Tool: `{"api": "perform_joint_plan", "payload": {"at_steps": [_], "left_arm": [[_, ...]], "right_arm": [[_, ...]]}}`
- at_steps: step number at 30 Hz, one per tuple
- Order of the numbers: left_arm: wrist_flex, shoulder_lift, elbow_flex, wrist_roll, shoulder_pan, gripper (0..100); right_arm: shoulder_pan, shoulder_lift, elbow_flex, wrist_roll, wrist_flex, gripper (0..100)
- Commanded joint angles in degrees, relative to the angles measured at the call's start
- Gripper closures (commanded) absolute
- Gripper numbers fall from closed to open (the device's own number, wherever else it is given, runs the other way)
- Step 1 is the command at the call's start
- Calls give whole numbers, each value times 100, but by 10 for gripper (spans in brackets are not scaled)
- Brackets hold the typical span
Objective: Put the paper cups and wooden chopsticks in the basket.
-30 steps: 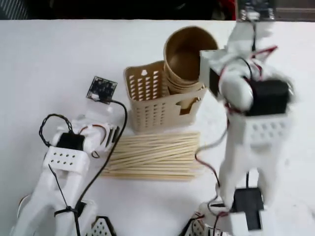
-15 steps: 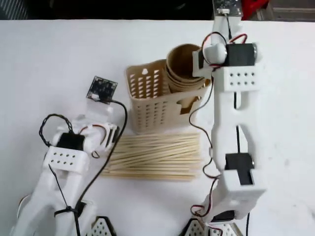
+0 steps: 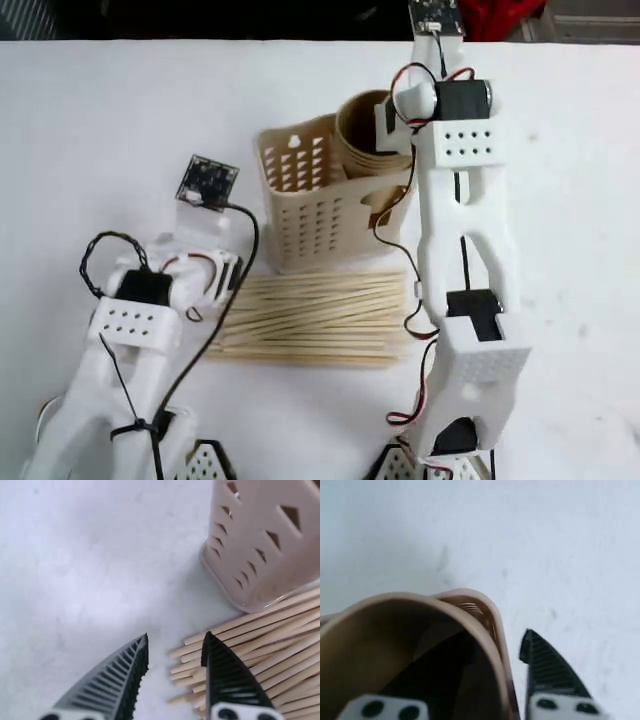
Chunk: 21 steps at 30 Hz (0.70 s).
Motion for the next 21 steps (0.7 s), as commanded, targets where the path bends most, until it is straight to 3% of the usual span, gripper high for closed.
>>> {"api": "perform_joint_plan", "payload": {"at_steps": [1, 4, 14, 21], "left_arm": [[-114, 4, -44, -62, 13, 810], [-114, 4, -44, -62, 13, 810], [-114, 4, -44, -62, 13, 810], [-114, 4, -44, -62, 13, 810]], "right_arm": [[-13, 505, 62, -97, -268, 966], [127, 532, 53, -738, -374, 978], [330, 171, 62, -1143, -532, 971], [321, -295, 105, -1099, -409, 804]]}}
